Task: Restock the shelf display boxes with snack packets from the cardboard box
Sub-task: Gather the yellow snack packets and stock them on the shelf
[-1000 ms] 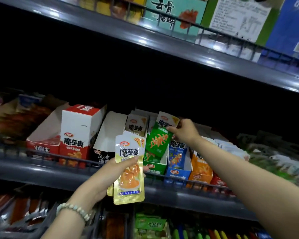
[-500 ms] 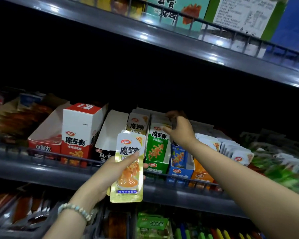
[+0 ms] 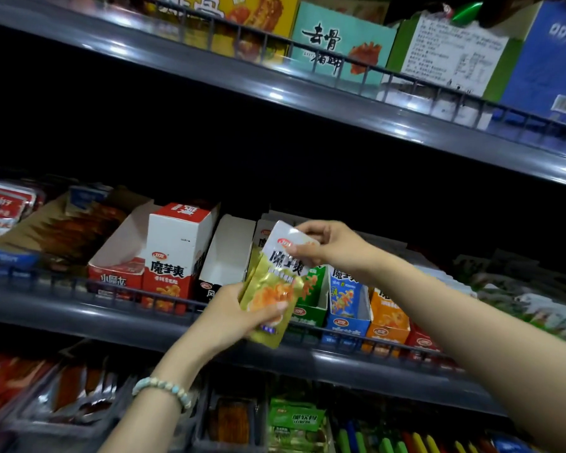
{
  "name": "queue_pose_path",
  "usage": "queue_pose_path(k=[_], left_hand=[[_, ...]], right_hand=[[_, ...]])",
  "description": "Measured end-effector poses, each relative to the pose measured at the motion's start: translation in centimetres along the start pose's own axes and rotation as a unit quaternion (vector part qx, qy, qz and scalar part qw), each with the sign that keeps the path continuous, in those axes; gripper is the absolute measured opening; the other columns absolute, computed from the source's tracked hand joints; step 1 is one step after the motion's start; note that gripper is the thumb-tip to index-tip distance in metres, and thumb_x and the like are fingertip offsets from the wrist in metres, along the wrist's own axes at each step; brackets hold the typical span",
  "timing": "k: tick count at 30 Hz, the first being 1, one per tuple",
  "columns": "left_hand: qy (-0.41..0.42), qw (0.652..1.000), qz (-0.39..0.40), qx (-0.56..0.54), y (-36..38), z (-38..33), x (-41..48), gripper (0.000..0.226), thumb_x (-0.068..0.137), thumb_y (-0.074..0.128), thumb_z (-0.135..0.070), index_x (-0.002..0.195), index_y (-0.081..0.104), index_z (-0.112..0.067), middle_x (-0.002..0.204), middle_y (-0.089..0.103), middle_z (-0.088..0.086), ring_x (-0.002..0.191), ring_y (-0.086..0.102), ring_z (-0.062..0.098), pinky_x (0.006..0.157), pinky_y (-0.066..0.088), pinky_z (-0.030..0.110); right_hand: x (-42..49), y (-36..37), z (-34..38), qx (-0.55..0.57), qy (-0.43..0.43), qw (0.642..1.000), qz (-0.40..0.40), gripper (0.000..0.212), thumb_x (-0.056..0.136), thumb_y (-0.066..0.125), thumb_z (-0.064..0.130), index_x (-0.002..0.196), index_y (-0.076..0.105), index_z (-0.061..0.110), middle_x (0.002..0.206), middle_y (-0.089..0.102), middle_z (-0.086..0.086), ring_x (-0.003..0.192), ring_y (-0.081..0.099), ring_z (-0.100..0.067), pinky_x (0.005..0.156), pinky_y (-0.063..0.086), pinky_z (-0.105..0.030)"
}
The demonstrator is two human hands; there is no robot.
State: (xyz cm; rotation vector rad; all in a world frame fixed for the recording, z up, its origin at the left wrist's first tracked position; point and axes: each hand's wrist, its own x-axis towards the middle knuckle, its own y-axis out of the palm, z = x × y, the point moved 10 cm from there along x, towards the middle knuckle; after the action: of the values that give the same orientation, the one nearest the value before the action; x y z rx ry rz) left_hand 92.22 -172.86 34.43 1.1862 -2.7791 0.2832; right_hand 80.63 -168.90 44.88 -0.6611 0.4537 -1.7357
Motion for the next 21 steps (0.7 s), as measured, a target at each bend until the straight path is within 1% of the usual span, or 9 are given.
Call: queue_pose_path(k=[3, 5, 7, 10, 12, 13, 15, 18, 21], left_hand=[[0.034, 0.999, 0.001, 0.020, -1.0, -0.6, 0.4, 0.015, 0.084, 0.070, -0.026, 0.098, 0.067, -0.021, 0.088, 0.075, -0.009, 0.082, 0.071, 0.007, 0.073, 0.054, 0.022], [0.057, 0.998, 0.015, 0.026, -0.9, -0.8, 0.8, 0.012, 0.086, 0.068, -0.024, 0.098, 0.066, -0.021, 0.089, 0.075, -0.006, 0.083, 0.071, 0.009, 0.075, 0.056, 0.024], [0.077, 0.997, 0.004, 0.029, -1.1, -0.9, 1.3, 0.011, 0.087, 0.067, -0.024, 0.096, 0.066, -0.020, 0.088, 0.074, -0.004, 0.082, 0.070, 0.010, 0.078, 0.057, 0.029], [0.103, 0.992, -0.056, 0.037, -2.0, -1.1, 2.1, 0.018, 0.090, 0.059, -0.035, 0.104, 0.063, -0.024, 0.095, 0.071, -0.013, 0.085, 0.065, -0.002, 0.079, 0.052, 0.021], [0.112, 0.985, -0.115, 0.068, -3.3, -1.1, 2.4, 0.032, 0.091, 0.051, -0.042, 0.121, 0.054, -0.030, 0.109, 0.060, -0.022, 0.091, 0.056, -0.010, 0.077, 0.045, 0.014], [0.117, 0.978, -0.140, 0.104, -3.9, -0.9, 2.5, 0.040, 0.091, 0.048, -0.046, 0.128, 0.048, -0.032, 0.115, 0.055, -0.022, 0.098, 0.053, -0.010, 0.079, 0.043, 0.014], [0.125, 0.960, -0.169, 0.187, -4.6, -0.3, 2.8, 0.049, 0.093, 0.045, -0.048, 0.139, 0.040, -0.032, 0.131, 0.049, -0.017, 0.117, 0.046, 0.000, 0.094, 0.038, 0.021], [0.111, 0.939, -0.179, 0.271, -4.9, 0.7, 3.3, 0.052, 0.096, 0.041, -0.045, 0.144, 0.036, -0.028, 0.146, 0.041, -0.008, 0.136, 0.032, 0.010, 0.110, 0.027, 0.029], [0.106, 0.917, -0.173, 0.344, -4.2, 0.9, 3.4, 0.049, 0.097, 0.038, -0.046, 0.144, 0.036, -0.032, 0.146, 0.043, -0.007, 0.137, 0.031, 0.012, 0.114, 0.017, 0.028]], right_hand=[[0.5, -0.8, 0.2, -0.026, 0.014, 1.000, 0.003, 0.023, 0.083, 0.071, 0.015, 0.103, 0.061, 0.011, 0.079, 0.069, 0.005, 0.065, 0.063, -0.004, 0.068, 0.051, -0.026], [1.0, -0.6, 0.0, -0.051, 0.025, 0.998, 0.022, 0.024, 0.081, 0.073, 0.016, 0.102, 0.061, 0.014, 0.091, 0.071, -0.002, 0.075, 0.066, -0.010, 0.076, 0.054, -0.033], [1.3, -0.6, 0.3, -0.049, 0.021, 0.998, 0.018, 0.023, 0.080, 0.073, 0.012, 0.100, 0.061, 0.015, 0.100, 0.070, -0.009, 0.082, 0.068, -0.014, 0.077, 0.057, -0.034], [2.3, -1.6, 0.2, -0.020, 0.024, 0.999, -0.008, 0.027, 0.080, 0.072, 0.010, 0.104, 0.060, 0.013, 0.097, 0.071, -0.008, 0.080, 0.070, -0.016, 0.071, 0.060, -0.031], [3.5, -3.8, -0.4, 0.009, 0.043, 0.997, -0.060, 0.042, 0.076, 0.076, 0.015, 0.114, 0.057, 0.014, 0.097, 0.070, -0.004, 0.078, 0.070, -0.011, 0.069, 0.059, -0.027], [4.1, -5.1, -0.9, -0.013, 0.051, 0.994, -0.099, 0.052, 0.071, 0.080, 0.023, 0.117, 0.056, 0.014, 0.101, 0.068, -0.002, 0.082, 0.069, -0.009, 0.073, 0.058, -0.026], [5.5, -7.1, -1.8, -0.120, 0.069, 0.977, -0.161, 0.067, 0.066, 0.083, 0.037, 0.122, 0.058, 0.012, 0.115, 0.063, -0.001, 0.100, 0.062, -0.013, 0.088, 0.053, -0.028], [7.5, -5.9, -2.5, -0.131, 0.021, 0.978, -0.163, 0.058, 0.078, 0.076, 0.021, 0.131, 0.051, 0.014, 0.127, 0.053, 0.001, 0.111, 0.049, -0.009, 0.091, 0.045, -0.021], [9.5, -3.8, -2.9, -0.177, -0.008, 0.973, -0.145, 0.059, 0.081, 0.073, 0.016, 0.134, 0.048, 0.012, 0.138, 0.049, -0.007, 0.124, 0.047, -0.021, 0.100, 0.045, -0.033]])
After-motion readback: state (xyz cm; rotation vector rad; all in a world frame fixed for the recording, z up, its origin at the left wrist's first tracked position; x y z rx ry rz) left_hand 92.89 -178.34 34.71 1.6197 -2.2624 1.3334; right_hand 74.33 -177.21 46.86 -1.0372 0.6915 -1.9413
